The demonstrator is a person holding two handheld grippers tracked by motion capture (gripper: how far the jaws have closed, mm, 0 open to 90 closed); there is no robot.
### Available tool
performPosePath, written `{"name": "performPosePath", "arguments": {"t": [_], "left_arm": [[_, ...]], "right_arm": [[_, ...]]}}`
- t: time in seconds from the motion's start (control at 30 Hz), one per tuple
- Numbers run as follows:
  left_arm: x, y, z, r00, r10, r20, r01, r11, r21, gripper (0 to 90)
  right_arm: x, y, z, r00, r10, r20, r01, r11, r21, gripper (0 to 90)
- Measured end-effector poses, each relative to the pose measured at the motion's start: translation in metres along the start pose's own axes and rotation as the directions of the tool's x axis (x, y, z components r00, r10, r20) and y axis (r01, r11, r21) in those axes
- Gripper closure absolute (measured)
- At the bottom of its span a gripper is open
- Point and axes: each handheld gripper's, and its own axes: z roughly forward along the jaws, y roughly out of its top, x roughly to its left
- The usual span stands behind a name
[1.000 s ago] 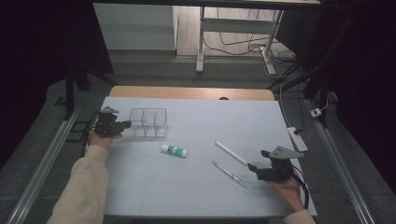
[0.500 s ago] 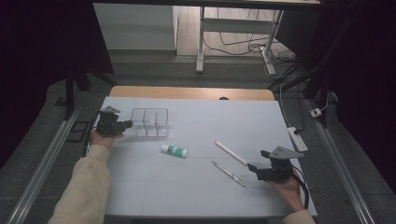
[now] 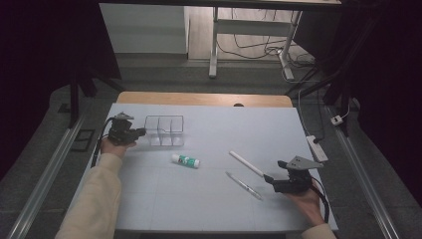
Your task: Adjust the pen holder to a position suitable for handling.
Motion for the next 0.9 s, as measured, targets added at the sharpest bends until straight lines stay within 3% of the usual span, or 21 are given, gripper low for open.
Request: {"name": "performPosePath", "arguments": {"t": [0.9], "left_arm": [[-0.028, 0.016, 0.019, 0.9976, 0.024, 0.065, -0.024, 0.9997, 0.006, 89.4]], "right_arm": [[0.000, 0.000, 0.001, 1.0000, 0.000, -0.005, 0.000, 1.000, 0.003, 19.1]]}}
